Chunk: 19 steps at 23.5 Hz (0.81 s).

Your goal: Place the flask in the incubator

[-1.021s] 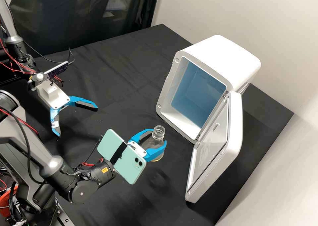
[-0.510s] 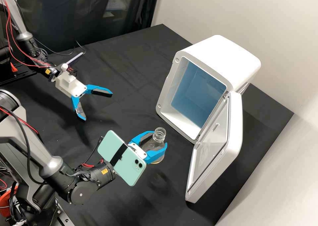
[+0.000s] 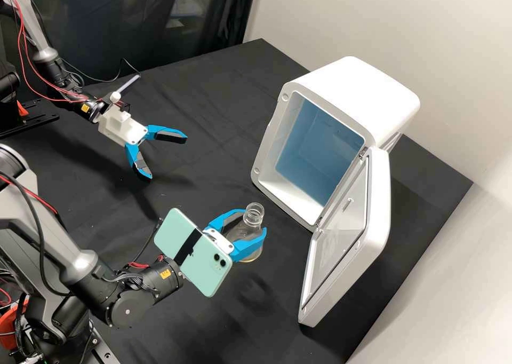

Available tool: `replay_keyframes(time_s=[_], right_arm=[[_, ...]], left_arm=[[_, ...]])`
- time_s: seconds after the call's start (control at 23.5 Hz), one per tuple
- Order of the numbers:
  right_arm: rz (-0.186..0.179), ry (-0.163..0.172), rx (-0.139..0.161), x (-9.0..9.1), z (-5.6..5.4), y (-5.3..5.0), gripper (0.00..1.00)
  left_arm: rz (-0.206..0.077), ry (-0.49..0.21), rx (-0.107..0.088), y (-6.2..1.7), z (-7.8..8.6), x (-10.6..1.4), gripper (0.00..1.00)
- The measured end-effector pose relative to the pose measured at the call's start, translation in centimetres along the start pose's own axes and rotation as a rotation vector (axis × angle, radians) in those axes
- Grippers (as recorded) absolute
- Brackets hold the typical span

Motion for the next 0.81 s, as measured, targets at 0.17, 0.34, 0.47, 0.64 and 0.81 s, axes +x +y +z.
replay_keyframes(time_s=[0.17, 0.34, 0.47, 0.64, 0.81], right_arm=[[-0.024, 0.006, -0.014, 0.0, -0.1, -0.2, 0.0], [-0.06, 0.043, 0.014, 0.7, -0.7, -1.1, 0.0], [-0.105, 0.204, 0.027, 2.4, -3.5, -2.8, 0.0], [-0.116, 0.391, 0.026, 4.8, -7.1, -4.8, 0.0], [-0.112, 0.469, 0.025, 6.8, -9.5, -6.0, 0.0]], left_arm=[[-0.008, 0.002, -0.005, -0.17, -0.2, -0.2, 1.0], [0.007, -0.001, -0.005, 0.22, -0.1, -0.5, 1.0], [0.029, -0.021, -0.011, 0.85, 0.2, -0.7, 1.0], [0.045, -0.048, 0.005, 1.39, 0.5, -1.0, 1.0], [0.066, -0.052, 0.001, 1.93, 0.4, -1.2, 1.0]])
